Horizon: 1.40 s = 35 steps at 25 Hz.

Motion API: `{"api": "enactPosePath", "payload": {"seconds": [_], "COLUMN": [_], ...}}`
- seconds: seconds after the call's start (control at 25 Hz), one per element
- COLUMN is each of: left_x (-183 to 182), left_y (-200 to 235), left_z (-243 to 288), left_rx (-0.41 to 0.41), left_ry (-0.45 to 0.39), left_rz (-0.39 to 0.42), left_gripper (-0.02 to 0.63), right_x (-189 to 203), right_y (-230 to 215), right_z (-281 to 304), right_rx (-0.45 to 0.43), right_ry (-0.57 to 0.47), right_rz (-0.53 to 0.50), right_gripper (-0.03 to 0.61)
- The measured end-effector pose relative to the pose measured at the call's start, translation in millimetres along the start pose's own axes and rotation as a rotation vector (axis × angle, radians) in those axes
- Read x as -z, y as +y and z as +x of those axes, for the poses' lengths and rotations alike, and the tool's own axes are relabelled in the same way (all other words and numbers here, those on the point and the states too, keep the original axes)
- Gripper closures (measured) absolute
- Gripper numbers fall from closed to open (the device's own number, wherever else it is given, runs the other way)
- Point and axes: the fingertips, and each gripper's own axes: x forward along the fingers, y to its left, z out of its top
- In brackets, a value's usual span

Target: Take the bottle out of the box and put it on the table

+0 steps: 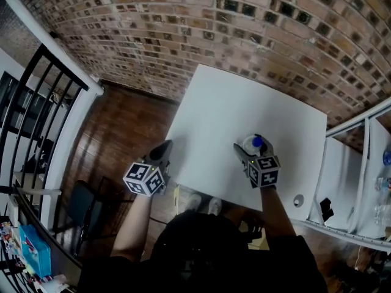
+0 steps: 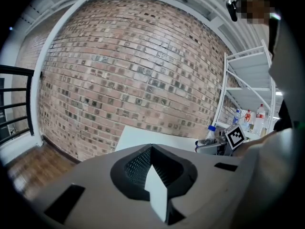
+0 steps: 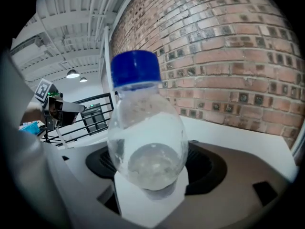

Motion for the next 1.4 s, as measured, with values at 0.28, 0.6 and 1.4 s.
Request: {"api": "enactPosePath", "payload": {"seconds": [0.28,0.6,1.4], "left_x": [-6.6,-19.3,-63.0], "left_y": [4.0,-8.1,-132.4], "left_z": [-13.6,-17.5,32.4], "left_rx": [-0.001,0.019,0.339], "left_ry": [-0.018,-0.061,-0.163], "left_rz": [0.0,0.031,0.1], "left_gripper": [0.612,0.612,0.612], "right_x": [4.7,-6.7,-65.6], "right_y": [-2.8,5.0,-27.2], "right_z": [-8.9,-43.3,-289.5], "right_rx": [0.035,0.08,0.397], "right_ry": [-0.011,-0.063,-0.63], "right_rz": [0.034,0.021,0.155], "right_gripper": [0.156,0.156,0.453]}}
